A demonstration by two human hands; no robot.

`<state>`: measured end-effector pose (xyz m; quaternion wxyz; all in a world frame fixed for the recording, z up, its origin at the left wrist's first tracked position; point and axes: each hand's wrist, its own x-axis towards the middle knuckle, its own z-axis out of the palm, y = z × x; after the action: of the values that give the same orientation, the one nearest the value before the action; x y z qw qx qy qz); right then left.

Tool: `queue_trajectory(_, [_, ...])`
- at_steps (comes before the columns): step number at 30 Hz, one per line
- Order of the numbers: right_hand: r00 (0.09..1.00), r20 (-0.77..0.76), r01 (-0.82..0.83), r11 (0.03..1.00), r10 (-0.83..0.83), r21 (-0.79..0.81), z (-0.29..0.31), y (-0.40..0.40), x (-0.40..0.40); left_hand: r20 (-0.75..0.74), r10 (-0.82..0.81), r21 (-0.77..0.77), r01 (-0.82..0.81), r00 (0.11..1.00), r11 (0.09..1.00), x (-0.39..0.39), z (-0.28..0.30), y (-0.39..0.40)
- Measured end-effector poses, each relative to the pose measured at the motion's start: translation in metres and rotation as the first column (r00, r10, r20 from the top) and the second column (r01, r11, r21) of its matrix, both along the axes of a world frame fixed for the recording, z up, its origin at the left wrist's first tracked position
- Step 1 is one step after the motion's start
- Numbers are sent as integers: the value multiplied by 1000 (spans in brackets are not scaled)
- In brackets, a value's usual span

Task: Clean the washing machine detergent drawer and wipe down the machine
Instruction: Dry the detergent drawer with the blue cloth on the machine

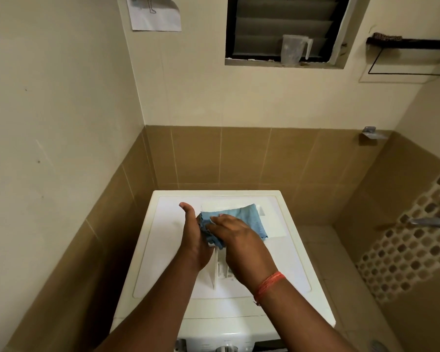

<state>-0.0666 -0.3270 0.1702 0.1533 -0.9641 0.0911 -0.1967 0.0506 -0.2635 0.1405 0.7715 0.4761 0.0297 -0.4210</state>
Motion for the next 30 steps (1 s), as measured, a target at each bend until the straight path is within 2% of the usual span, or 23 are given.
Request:
queue_trajectory(4, [1000, 1, -9, 1000, 9, 29, -6, 2, -20, -2, -81, 6, 81, 997, 997, 9, 1, 1])
queue_trajectory(6, [1000, 19, -11, 999, 10, 47, -5, 1, -27, 9, -134, 90, 133, 991, 987, 11, 4, -1])
queue_trajectory(9, [1000, 13, -22, 997, 21, 74, -5, -11, -31, 107, -112, 194, 89, 988, 977, 9, 6, -4])
queue_trajectory(15, [957, 44, 274, 942, -287, 196, -6, -51, -39, 269, -92, 178, 44, 959, 983, 1, 5, -2])
queue_trajectory(18, [984, 50, 158, 963, -173, 219, -7, -24, -32, 295, -113, 218, 49, 949, 975, -1, 9, -2])
queue_trajectory(21, [998, 71, -7, 992, -2, 124, -10, -1, -30, 343, -172, 360, 40, 923, 932, 1, 9, -1])
queue_trajectory(23, [996, 84, -44, 993, 35, 114, -8, -11, -32, 378, -191, 357, 48, 906, 933, 2, 8, 0])
queue_trajectory(25, [997, 66, 19, 988, -30, 152, -10, -33, -37, 386, -164, 309, 40, 908, 950, 1, 6, 0])
queue_trajectory(28, [966, 57, 233, 941, -254, 245, -15, -71, -42, 404, -143, 275, 29, 903, 961, -1, 3, 0])
queue_trajectory(30, [943, 48, 306, 917, -328, 257, -14, -81, -39, 415, -135, 272, 19, 900, 962, -1, 0, -1])
